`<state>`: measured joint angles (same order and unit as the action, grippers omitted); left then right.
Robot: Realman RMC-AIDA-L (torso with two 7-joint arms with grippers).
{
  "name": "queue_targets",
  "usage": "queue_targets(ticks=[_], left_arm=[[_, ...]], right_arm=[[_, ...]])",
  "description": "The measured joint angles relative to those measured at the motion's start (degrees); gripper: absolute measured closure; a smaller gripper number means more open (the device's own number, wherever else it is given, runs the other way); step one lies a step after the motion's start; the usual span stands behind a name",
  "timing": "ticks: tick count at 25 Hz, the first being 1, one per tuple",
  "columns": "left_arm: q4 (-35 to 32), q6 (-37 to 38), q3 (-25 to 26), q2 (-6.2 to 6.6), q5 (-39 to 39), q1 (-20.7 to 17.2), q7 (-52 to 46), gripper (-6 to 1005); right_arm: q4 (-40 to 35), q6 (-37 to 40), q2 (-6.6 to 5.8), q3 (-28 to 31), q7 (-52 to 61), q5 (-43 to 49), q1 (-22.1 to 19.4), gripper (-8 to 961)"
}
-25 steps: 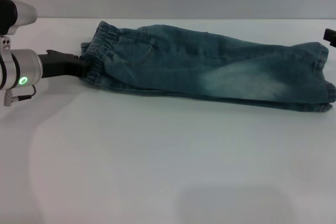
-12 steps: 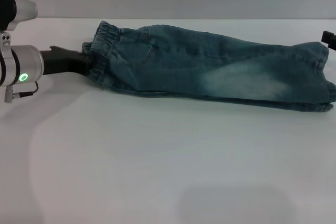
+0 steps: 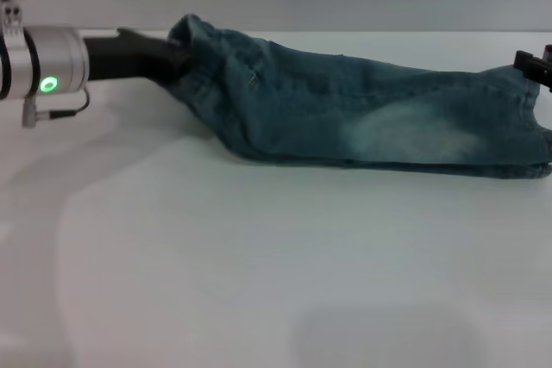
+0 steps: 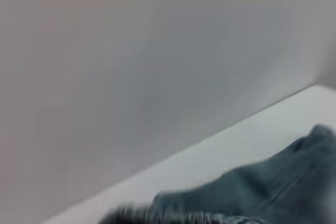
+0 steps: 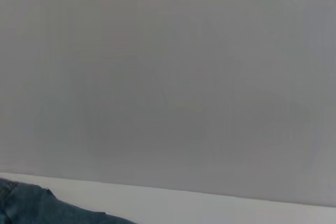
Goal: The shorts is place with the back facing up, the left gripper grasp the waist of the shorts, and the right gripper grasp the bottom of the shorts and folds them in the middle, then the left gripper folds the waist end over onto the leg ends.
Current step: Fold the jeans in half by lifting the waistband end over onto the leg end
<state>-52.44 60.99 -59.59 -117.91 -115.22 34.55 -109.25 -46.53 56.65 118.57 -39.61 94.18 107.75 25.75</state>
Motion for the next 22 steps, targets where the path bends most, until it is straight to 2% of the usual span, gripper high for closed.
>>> queue_targets(ticks=[9, 14, 22], left_arm=[[-7.53, 6.1, -0.08, 0.12, 4.68, 1.9, -0.9, 959], [-11.22, 8.02, -0.17, 0.09, 4.94, 2.49, -2.23, 963], [-15.19, 9.23, -0.2, 0.12, 5.42, 2.97, -3.19, 965]], right_arm=[[5.0, -2.88, 0.12, -2.98, -5.51, 0.03, 4.73, 439], [7.14, -6.7, 0.21, -9.3, -6.19, 0.03, 7.35, 439], [10.32, -7.55, 0.42, -17.09, -5.91, 0.03, 11.08, 438]])
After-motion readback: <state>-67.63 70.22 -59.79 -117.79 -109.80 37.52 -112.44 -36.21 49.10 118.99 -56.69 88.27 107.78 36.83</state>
